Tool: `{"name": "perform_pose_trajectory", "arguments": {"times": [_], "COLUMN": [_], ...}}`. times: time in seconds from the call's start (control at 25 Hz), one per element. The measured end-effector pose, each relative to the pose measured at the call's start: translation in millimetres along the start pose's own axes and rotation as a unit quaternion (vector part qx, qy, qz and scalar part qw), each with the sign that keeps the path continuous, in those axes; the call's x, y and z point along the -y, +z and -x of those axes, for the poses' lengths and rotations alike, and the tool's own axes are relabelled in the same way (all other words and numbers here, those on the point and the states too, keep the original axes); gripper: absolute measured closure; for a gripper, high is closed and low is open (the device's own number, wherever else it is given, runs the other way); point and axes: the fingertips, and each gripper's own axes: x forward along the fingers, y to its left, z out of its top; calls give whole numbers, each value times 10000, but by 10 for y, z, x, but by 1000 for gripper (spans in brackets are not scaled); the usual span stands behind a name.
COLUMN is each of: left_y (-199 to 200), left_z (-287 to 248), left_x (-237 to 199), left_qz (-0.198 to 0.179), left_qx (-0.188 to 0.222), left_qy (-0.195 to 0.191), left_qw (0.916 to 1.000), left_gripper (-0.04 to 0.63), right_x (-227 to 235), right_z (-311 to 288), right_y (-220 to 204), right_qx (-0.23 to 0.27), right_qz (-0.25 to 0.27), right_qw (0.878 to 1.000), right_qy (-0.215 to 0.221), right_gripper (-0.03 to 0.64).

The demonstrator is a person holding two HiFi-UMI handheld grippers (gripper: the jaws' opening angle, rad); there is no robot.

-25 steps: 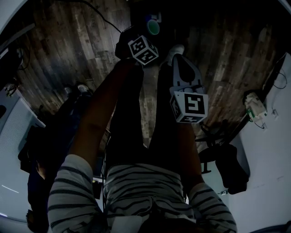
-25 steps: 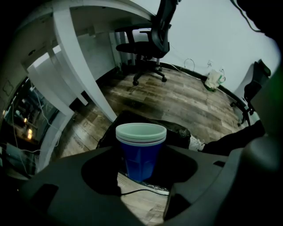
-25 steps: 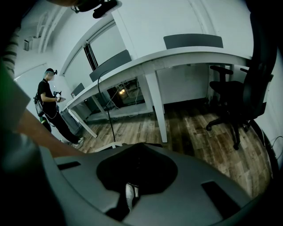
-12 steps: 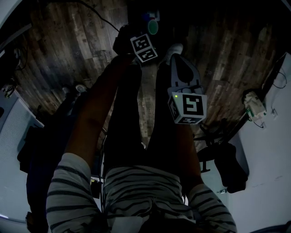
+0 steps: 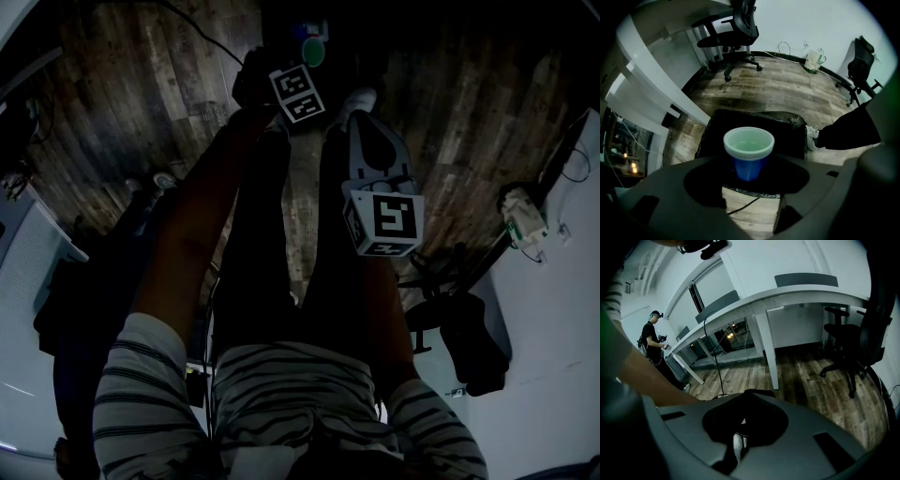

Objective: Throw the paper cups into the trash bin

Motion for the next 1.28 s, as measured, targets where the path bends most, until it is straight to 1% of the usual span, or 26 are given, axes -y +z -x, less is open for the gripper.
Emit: {"name": "perform_pose_trajectory", "arguments": {"times": [0.2,0.36,0.72,1.0,1.28], "left_y": [-25,33,93,85,132], "left_z": [2,27,125,262,498], "left_x": [-4,-2,-35,-69,-109], "left_qz": [132,295,407,461,694], "left_qx": [-32,63,106,153,280], "left_qy": [4,-14,74,208,325], "left_qw": [9999,9995,9991,9986,9967], "left_gripper": [302,304,305,348,397], "right_x": [13,27,31,24,-28], "right_z": [16,10,66,132,226], "right_y": [4,-5,42,89,189], "right_qx": [-8,-9,56,111,187], "right_qz": [-8,-26,-24,17,77], "right_qw": [10000,10000,10000,9999,9998], "right_qy": [-14,-37,-41,-50,-23], "right_gripper": [600,600,600,600,600]}}
